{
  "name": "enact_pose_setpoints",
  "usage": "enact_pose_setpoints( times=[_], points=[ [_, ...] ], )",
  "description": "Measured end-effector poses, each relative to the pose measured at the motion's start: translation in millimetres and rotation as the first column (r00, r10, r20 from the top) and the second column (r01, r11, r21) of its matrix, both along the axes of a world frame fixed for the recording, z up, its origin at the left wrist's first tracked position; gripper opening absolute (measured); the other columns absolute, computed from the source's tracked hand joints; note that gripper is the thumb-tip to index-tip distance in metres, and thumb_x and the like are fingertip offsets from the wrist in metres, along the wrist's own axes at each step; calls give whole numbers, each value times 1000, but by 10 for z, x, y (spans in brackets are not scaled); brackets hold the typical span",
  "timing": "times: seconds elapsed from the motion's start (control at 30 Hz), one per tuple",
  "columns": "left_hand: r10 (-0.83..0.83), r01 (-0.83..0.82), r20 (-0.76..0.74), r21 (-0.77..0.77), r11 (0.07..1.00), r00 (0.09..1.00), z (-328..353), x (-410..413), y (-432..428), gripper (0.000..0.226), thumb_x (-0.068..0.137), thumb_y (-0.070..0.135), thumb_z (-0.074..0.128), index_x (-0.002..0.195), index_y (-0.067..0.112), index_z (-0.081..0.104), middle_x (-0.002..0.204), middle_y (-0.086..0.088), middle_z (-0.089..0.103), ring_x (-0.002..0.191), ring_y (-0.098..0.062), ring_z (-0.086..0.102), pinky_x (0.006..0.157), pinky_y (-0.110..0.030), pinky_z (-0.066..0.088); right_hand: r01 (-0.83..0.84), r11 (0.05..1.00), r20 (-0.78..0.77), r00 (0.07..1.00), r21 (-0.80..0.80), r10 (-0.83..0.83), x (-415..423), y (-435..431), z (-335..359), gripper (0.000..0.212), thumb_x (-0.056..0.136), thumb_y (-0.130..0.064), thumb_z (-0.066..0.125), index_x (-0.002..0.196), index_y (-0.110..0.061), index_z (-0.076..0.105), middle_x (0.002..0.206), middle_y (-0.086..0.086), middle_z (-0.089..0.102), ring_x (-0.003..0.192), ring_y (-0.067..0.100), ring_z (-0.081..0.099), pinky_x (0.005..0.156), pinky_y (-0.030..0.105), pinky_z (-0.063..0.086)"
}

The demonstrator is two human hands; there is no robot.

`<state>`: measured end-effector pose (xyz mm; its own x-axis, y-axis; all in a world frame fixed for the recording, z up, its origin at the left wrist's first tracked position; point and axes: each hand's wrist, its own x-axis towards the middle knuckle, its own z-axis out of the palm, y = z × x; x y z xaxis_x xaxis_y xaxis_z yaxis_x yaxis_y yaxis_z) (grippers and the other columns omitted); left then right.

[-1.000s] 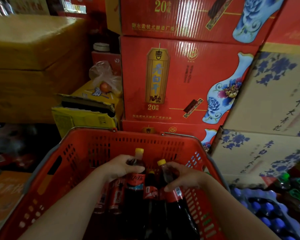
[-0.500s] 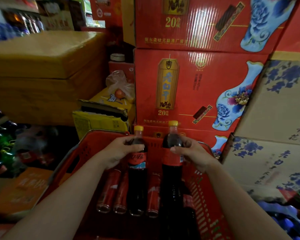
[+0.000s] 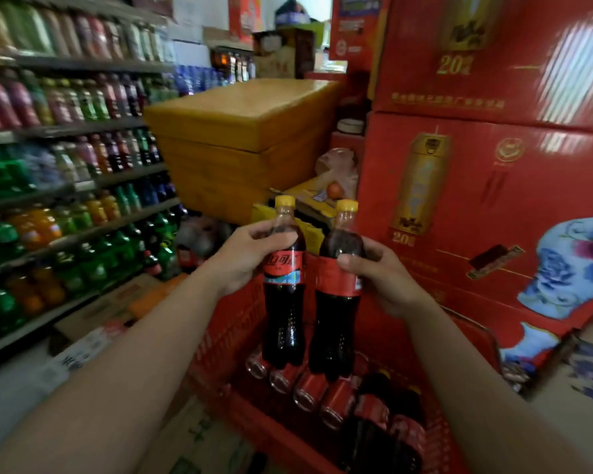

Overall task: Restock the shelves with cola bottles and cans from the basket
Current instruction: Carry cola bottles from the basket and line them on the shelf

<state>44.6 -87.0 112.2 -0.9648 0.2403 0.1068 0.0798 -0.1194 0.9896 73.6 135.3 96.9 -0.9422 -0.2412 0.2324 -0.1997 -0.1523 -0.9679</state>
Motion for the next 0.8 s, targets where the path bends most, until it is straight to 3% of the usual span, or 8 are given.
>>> enact_pose_setpoints(
  times=[0.17,0.3,0.43,0.6,0.7,0.73,0.8],
  points=[
    [196,-195,-51,29,980,979,434,421,-609,23,81,16,69,101,25,71,97,2,74,87,-15,71,72,-27,58,-208,978,-57,977,-12,207,-46,-652,313,39,61,-28,77,99,-18,72,97,2,70,88,15,65,77,28,52],
    [321,-316,-121,59,947,939,698,904,-1141,25,76,18,69,101,19,69,94,1,74,85,-15,71,75,-29,56,-343,938,-88,937,-52,337,62,-1243,494,39,62,-27,80,98,-17,70,89,-1,73,80,12,68,73,26,55],
    [410,-407,-179,54,912,895,849,1526,-1710,18,78,17,71,96,19,72,93,0,71,84,-15,69,77,-31,57,-489,872,-109,869,-32,483,331,-1934,652,40,56,-38,84,89,-19,73,84,-2,73,75,13,68,68,27,55],
    [607,-607,-176,64,792,775,837,2372,-2368,18,76,17,67,92,21,72,86,3,73,76,-13,69,71,-28,55,-677,733,-88,735,-58,672,821,-2813,714,30,60,-32,82,86,-19,73,80,-2,72,70,11,67,64,25,54],
    [699,-695,-149,82,714,700,801,2946,-2645,20,74,12,70,92,20,71,81,2,73,71,-12,69,69,-26,57,-771,635,-77,637,-51,767,1197,-3290,711,5,84,-10,68,87,-13,64,60,-7,67,50,0,61,46,13,46],
    [732,-726,-139,101,680,667,779,3143,-2726,22,75,7,70,94,17,69,80,2,72,70,-11,68,69,-26,57,-799,599,-72,601,-51,796,1337,-3437,708,7,88,-5,64,89,-11,63,58,-8,67,48,0,61,44,12,45],
    [787,-778,-127,123,616,604,738,3533,-2855,20,82,3,64,97,15,66,80,2,73,70,-10,68,71,-26,57,-849,528,-81,529,-33,845,1600,-3727,679,15,81,-8,69,95,-12,67,74,-5,73,63,6,68,55,18,52]
  ],
)
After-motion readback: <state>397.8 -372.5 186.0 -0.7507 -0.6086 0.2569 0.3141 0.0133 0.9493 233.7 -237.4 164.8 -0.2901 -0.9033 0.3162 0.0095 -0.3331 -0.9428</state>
